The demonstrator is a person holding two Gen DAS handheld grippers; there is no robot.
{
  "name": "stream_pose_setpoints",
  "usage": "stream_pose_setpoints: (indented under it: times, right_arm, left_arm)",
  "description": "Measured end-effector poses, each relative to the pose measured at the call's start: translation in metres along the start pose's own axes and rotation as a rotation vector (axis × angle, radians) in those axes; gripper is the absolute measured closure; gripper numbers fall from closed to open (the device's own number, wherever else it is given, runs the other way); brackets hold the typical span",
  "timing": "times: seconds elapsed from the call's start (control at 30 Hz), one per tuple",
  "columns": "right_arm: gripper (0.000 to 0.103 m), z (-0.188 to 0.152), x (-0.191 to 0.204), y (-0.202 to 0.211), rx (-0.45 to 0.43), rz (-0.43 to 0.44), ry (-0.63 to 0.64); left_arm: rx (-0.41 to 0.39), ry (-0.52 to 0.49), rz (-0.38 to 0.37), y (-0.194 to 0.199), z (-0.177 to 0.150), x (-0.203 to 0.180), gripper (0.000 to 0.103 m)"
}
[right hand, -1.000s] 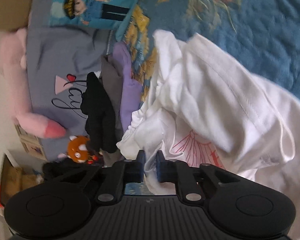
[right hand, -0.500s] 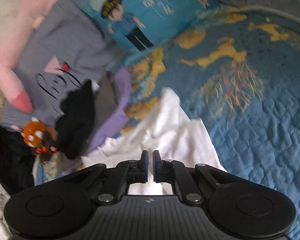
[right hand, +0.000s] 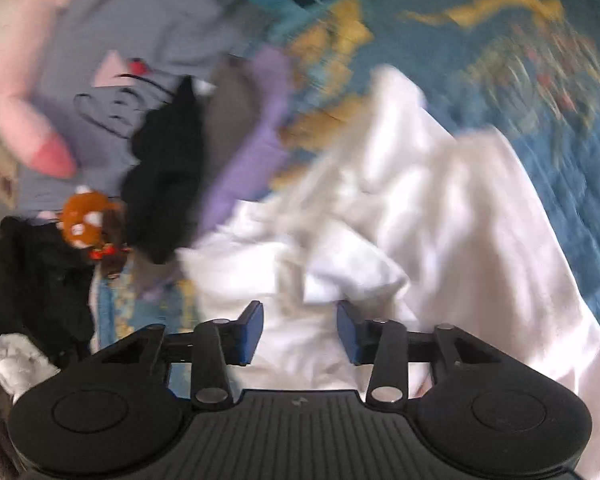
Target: Fold clothes
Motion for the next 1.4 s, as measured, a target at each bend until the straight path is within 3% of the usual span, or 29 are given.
stream_pose_setpoints:
  times: [0.07,0.17,0.23,0.3,0.37,0.5,0.67,0.73,0.8,0.87,1.1,1.17,1.23,1.27,1.4]
  right_arm:
    - [0.072,0.004,-0.007,0.001,0.005,0.013,-0.029]
    - [0.068,0.016,0.001,0.042,-0.064,0.183,-0.102]
    - [0.052,0.021,0.0,0.082,-0.157,0.224,-0.116]
    - [0.044,0.024,-0.009,0.117,-0.227,0.231,-0.137]
    - [0.043,0.017,-0.026,0.134,-0.217,0.254,-0.198]
    - [0.043,-0.01,-0.047,0.122,-0.106,0.313,-0.352]
    - [0.043,-0.037,-0.047,0.083,-0.009,0.293,-0.438]
    - [0.04,-0.041,-0.045,0.072,-0.006,0.258,-0.434]
    - [0.039,-0.042,-0.044,0.061,-0.011,0.217,-0.435]
    - [0.039,-0.042,-0.049,0.055,-0.022,0.146,-0.446]
    - [0.039,-0.032,-0.051,0.043,-0.112,0.108,-0.533]
    - [0.048,-0.029,-0.044,0.04,-0.125,0.127,-0.516]
    - [0.084,-0.027,-0.039,0.036,-0.127,0.15,-0.496]
    - [0.089,-0.028,-0.039,0.036,-0.124,0.141,-0.493]
    - [0.092,-0.027,-0.039,0.042,-0.182,0.077,-0.433]
  left_arm:
    - [0.007,0.003,0.017,0.0,-0.001,0.006,0.053]
    - [0.004,0.014,0.038,0.002,0.0,0.016,0.053]
    - [-0.011,0.025,0.049,0.005,0.002,0.023,0.053]
    - [-0.028,0.04,0.061,0.008,0.008,0.03,0.05]
    - [-0.051,0.054,0.074,0.009,0.018,0.038,0.046]
    - [-0.084,0.065,0.109,0.005,0.045,0.054,0.046]
    - [-0.066,0.072,0.177,-0.007,0.064,0.066,0.042]
    - [-0.076,0.069,0.189,-0.006,0.065,0.064,0.021]
    - [-0.088,0.068,0.195,-0.005,0.064,0.063,0.011]
    - [-0.087,0.067,0.2,-0.004,0.06,0.062,0.011]
    - [-0.067,0.114,0.212,-0.003,0.045,0.071,0.011]
    - [-0.068,0.122,0.215,0.0,0.042,0.074,0.011]
    - [-0.072,0.132,0.221,0.004,0.038,0.077,0.011]
    - [-0.074,0.139,0.224,0.006,0.037,0.079,0.011]
    - [-0.079,0.167,0.236,0.013,0.03,0.089,0.011]
Point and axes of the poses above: each gripper's, at about its wrist camera, not at the fingertips, and y roughly against the way its jaws point, x to its left, z to its top, the point moved 9 cm from there along -y, roughly the way its jaws point, and after that the axes turned 6 degrees about -y, right-handed, at the moved point
